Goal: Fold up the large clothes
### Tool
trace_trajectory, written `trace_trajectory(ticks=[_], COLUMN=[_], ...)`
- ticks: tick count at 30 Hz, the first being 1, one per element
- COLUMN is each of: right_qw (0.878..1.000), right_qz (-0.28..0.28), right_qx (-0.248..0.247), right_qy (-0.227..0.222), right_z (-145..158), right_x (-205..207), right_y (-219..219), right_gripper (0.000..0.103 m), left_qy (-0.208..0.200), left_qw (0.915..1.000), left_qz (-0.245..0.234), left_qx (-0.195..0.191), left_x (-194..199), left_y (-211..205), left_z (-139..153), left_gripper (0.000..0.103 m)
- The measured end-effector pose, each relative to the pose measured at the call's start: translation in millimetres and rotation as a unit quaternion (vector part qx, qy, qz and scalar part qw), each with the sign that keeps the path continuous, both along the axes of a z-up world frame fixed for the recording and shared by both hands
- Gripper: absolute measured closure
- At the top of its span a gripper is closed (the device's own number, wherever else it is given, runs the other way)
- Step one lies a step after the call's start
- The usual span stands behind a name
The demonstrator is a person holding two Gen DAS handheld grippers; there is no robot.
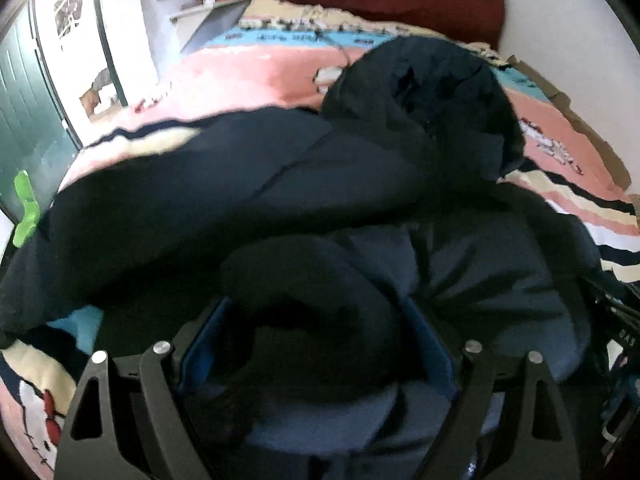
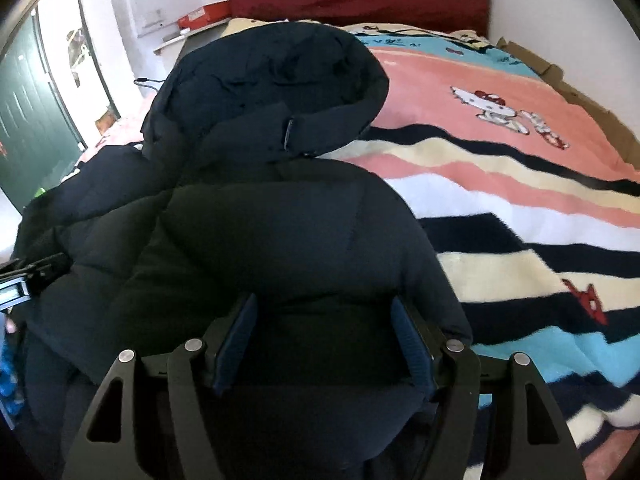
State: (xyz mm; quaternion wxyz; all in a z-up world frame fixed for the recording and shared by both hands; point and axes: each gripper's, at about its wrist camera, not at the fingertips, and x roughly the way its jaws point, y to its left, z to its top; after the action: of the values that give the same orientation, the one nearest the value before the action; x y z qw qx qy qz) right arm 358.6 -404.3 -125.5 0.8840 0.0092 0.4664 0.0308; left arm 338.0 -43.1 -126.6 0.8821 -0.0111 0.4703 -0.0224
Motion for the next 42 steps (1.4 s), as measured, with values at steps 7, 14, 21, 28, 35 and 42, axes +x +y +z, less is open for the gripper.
trace_trajectory(ticks=[7,14,21,28,35,42], right_qw=[1.000,1.000,0.999,0.998,0.997,0.997], right_qz=[0.015,-0.003,-0.021,-0.048,-0.060,-0.068], right_qx=[0.010,0.006,0.017,0.016,0.002,-0.008], right_qy=[-0.016,0.000,-0.033,-0.037,-0.043,-0.035], right_z=[12.5,16.4,56.8,81.7,100.2,100.1], right_x=[-22.6,-31.9,-80.1,-120.6,-149.3,-164.2], right_y=[9.3,5.4,16.9,33.8,51.3,63.7], right_gripper=[0.036,0.036,0.036,0.036,0.035,0.035], left_qy=[0.031,-0.019,-0.029,-0.034,-0.009,0.026], left_qw=[0.9995,0.9985,0.9971,0.9953,0.9862,0.9583], left_qz=[-0.007,-0.039,-0.050,-0.029,0.105,0.250], left_qx=[0.004,-0.034,-0.050,-0.086,-0.128,-0.136], left_x=[-5.2,-37.2,-88.3,-135.6,-139.7,-137.2], left_y=[3.4,12.6,45.5,106.3,246.5,383.2], left_z=[-13.8,32.0,64.2,81.3,61.0,18.5], left_gripper=[0.016,0.016,0.016,0.016,0.017,0.017])
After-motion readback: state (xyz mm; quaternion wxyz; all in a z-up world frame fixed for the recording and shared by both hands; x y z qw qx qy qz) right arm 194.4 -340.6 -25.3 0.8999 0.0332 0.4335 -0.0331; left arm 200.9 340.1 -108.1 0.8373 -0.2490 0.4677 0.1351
